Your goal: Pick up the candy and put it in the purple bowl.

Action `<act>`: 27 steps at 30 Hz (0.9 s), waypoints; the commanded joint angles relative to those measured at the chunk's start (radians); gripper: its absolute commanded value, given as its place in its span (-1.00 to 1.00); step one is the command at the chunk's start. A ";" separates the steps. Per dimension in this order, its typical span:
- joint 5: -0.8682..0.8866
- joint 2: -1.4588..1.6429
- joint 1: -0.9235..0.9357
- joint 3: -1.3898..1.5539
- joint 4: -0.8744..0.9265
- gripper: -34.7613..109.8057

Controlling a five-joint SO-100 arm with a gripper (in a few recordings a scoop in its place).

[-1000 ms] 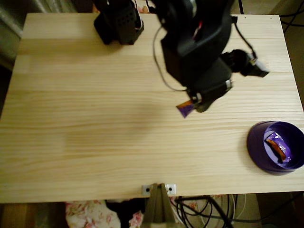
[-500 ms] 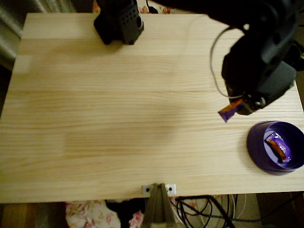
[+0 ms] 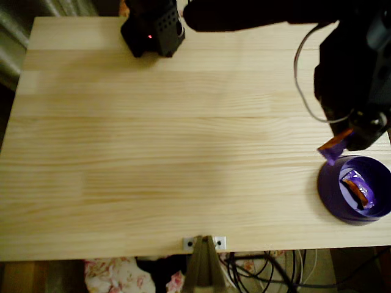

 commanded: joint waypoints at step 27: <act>0.052 -0.018 -0.094 -0.160 -0.249 -0.52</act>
